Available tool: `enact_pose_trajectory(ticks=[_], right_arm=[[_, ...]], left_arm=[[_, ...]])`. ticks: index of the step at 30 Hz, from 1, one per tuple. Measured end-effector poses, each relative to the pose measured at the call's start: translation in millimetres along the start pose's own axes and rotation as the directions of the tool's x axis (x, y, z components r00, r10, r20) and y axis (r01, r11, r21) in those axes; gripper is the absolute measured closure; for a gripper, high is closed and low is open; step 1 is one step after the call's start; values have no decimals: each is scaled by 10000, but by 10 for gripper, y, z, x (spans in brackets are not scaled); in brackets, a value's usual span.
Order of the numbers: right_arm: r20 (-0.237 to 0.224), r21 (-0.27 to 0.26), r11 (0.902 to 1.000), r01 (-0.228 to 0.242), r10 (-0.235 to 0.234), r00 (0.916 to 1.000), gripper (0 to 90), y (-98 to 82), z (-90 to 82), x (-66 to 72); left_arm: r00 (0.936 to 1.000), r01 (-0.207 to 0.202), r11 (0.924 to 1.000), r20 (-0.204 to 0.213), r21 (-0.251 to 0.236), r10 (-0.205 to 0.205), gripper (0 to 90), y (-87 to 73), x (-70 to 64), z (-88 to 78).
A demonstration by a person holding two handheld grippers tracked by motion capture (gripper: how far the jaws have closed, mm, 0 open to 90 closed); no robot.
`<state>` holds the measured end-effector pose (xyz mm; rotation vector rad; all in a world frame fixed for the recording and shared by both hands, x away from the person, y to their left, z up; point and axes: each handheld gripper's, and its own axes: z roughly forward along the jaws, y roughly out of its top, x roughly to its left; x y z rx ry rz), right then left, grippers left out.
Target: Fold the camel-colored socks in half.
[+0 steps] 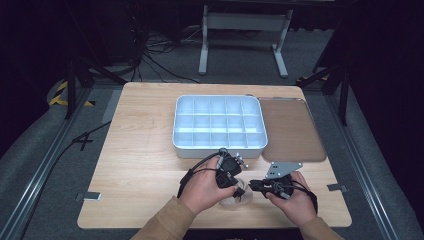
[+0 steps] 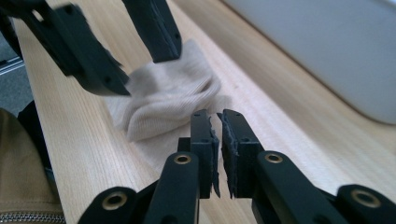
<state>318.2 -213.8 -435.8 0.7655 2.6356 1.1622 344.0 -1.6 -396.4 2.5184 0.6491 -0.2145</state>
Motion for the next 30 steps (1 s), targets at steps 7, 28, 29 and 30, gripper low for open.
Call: enact_pose_trajectory(ticks=[7,28,29,30], right_arm=[[-91,-452,9983,370,-375,9993,835,187,-53,77],[-954,453,9946,934,-887,9915,827,315,250,245],[-862,460,9952,867,-825,9929,826,301,240,238],[-862,460,9952,867,-825,9929,826,301,240,238]], left_arm=[[9982,418,9982,-410,-439,-436,551,-179,87,-260],[9934,399,9990,-1072,-205,-419,727,-376,160,-265],[9947,-18,9995,-1027,-301,-13,762,-336,145,-215],[9947,-18,9995,-1027,-301,-13,783,-336,145,-215]])
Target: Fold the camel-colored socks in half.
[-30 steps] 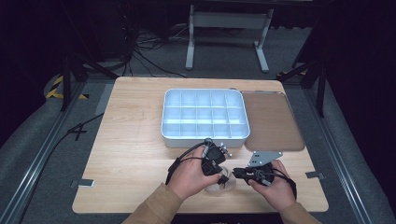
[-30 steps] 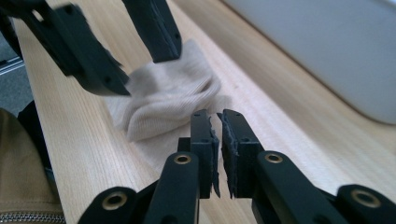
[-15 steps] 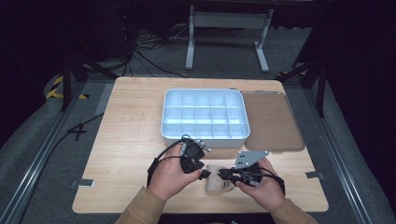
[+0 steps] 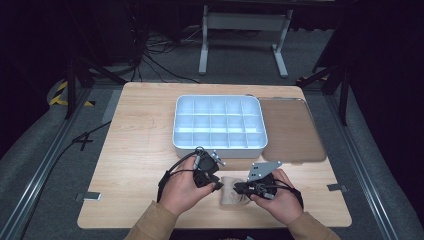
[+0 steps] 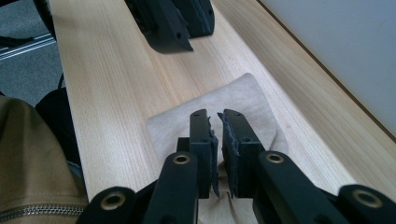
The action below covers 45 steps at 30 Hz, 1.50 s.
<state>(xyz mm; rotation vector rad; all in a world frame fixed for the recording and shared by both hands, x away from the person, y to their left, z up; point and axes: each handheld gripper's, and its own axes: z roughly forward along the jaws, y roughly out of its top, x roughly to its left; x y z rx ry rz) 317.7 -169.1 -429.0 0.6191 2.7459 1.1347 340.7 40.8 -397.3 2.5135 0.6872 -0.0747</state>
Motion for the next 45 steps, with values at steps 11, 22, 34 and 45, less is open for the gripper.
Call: enact_pose_trajectory(ticks=[11,22,34,45], right_arm=[[202,91,9996,-250,248,9995,825,-129,-23,-46],[366,684,9964,-499,475,9982,812,-288,17,-146],[32,395,9962,-778,777,9970,815,-404,62,-277],[172,365,9981,-492,486,9987,808,-394,62,-263]], left_arm=[[9938,-1109,9904,39,830,1109,859,111,-57,370],[9932,-1153,9788,17,1692,1167,873,123,-69,502],[9956,-941,9831,124,1571,934,855,103,-50,463],[9988,-471,9883,177,1453,450,827,55,54,325]])
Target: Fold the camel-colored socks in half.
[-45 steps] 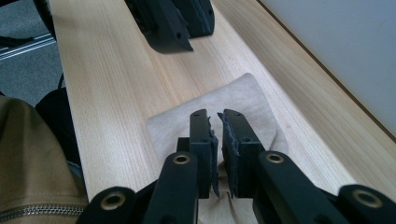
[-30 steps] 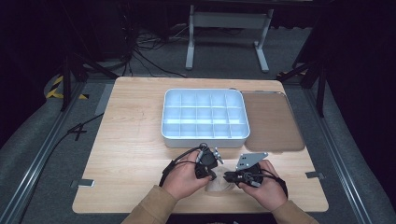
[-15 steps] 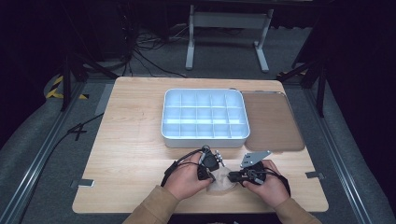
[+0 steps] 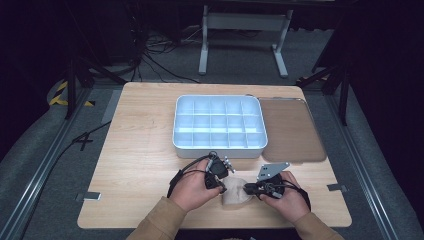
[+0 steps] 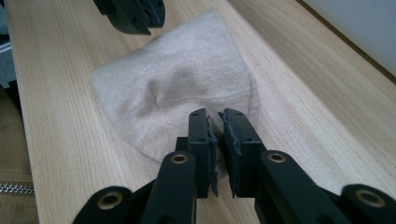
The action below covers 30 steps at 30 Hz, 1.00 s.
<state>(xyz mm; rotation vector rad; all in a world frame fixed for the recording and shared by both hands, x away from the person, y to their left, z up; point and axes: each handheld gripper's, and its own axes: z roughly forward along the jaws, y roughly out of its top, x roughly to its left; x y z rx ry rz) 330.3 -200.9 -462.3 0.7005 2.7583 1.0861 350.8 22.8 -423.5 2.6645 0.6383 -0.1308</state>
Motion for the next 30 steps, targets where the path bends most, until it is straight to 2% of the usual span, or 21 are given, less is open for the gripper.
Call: enact_pose_trajectory(ticks=[4,10,15,20,23,26,28,30], right_arm=[[142,-25,9997,226,-225,9996,800,33,-31,16],[246,-374,9987,354,-345,9991,798,85,-125,52],[149,-423,9981,457,-451,9989,796,133,-169,106],[-76,-471,9980,412,-416,9991,806,162,-154,155],[-232,-636,9976,274,-289,9993,822,185,-130,188],[-513,-944,9954,-137,89,9986,845,205,-106,219],[-566,-1030,9944,-219,161,9983,848,212,-92,228],[-664,-1305,9900,-541,457,9967,853,222,-40,248]], left_arm=[[9998,178,9998,91,-33,-177,813,-38,33,-35],[9999,131,9999,58,-62,-130,794,-82,27,-133],[9999,-112,9999,79,-80,113,770,-145,8,-206],[9997,-51,10000,225,41,50,757,-199,45,-203],[9992,147,9997,375,172,-153,763,-217,71,-186],[9983,347,9988,457,351,-362,782,-231,92,-158],[9982,362,9985,453,415,-381,785,-233,100,-146],[9984,368,9976,412,584,-393,788,-230,104,-125]])
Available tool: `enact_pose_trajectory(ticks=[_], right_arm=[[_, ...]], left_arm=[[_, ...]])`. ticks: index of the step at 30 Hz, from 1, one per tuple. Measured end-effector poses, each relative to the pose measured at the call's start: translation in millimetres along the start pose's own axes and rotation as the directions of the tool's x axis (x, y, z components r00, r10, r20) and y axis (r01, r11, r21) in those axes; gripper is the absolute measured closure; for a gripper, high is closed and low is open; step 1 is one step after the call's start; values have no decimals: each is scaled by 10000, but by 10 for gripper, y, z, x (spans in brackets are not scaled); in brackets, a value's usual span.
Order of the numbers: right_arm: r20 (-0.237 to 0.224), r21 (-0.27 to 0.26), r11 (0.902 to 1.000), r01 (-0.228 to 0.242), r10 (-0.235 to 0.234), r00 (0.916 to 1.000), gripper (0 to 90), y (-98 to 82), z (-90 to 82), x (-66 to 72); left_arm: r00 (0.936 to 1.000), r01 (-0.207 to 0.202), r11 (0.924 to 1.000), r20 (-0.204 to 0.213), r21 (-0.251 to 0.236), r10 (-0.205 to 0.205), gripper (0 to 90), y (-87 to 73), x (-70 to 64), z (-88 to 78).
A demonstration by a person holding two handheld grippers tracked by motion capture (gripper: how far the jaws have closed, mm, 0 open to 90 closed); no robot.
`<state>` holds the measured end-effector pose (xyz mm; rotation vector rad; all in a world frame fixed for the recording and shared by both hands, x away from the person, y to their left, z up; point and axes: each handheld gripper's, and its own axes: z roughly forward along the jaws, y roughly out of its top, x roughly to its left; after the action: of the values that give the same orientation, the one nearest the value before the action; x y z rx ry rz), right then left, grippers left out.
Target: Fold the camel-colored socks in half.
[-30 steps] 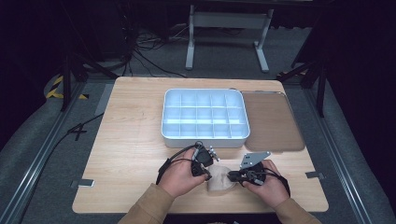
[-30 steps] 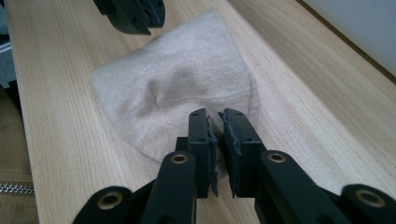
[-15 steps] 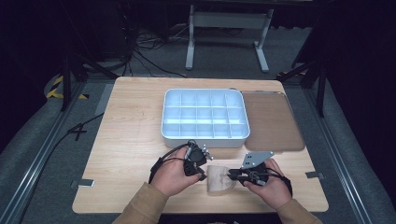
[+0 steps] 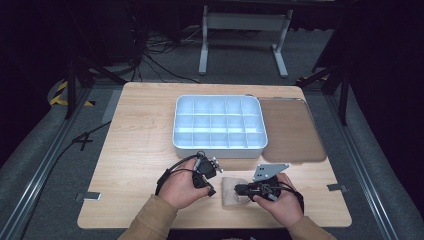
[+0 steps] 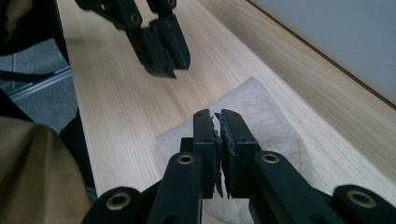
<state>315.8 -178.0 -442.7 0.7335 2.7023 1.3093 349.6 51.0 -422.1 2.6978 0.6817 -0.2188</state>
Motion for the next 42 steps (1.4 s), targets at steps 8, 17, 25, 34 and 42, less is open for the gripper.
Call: enact_pose_trajectory(ticks=[8,17,25,34,42], right_arm=[[207,584,9983,33,-45,9998,869,-67,155,-30],[357,1013,9945,279,-317,9989,890,-105,231,-49],[436,895,9954,329,-369,9984,876,-96,183,-27],[469,1001,9946,265,-313,9984,893,-160,168,-81],[309,665,9978,23,-43,9995,895,-213,157,-117]], left_arm=[[10000,32,10000,-23,-9,-32,789,7,-6,33],[9999,-21,9999,-122,-104,20,793,34,-1,99],[9997,-32,9998,-255,-175,27,806,66,3,166],[9992,-235,9995,-330,-232,227,812,130,-12,231],[9980,-392,9992,-500,-18,390,815,178,-24,287]])
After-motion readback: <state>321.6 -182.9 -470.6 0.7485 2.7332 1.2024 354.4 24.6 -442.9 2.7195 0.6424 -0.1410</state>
